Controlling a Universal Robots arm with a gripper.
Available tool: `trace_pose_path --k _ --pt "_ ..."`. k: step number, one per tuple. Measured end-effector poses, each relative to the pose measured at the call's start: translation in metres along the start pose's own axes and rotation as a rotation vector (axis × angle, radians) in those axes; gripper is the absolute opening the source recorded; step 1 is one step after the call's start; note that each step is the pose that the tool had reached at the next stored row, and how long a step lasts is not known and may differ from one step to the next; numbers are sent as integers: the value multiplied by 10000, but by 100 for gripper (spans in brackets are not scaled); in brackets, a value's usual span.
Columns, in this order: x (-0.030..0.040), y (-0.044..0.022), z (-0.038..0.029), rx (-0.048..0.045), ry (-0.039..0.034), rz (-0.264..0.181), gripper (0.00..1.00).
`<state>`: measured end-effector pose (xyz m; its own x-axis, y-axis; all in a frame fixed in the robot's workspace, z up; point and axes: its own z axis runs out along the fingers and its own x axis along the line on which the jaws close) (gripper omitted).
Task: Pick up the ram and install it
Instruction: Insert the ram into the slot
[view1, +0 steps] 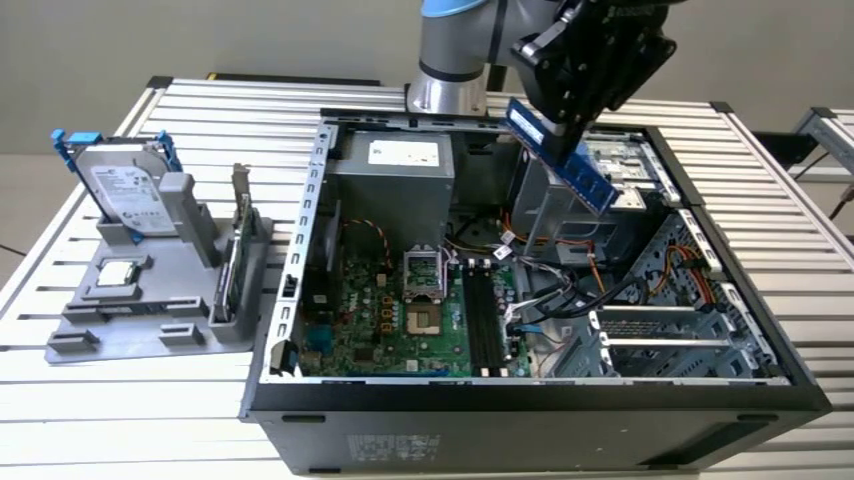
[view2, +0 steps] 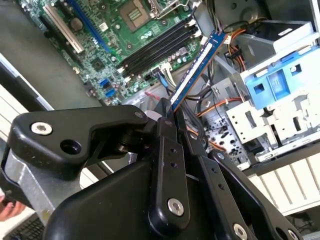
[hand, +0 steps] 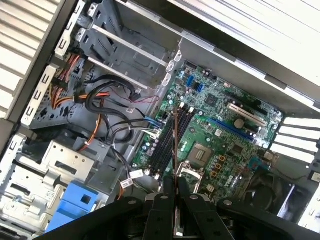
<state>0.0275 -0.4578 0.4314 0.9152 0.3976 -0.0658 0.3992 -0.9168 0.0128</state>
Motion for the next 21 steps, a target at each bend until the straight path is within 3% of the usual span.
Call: trace_pose_path --k 12,21 --pt "3 1 11 104 -20 1574 0" --pt "24 9 48 144 -7 2301 0"
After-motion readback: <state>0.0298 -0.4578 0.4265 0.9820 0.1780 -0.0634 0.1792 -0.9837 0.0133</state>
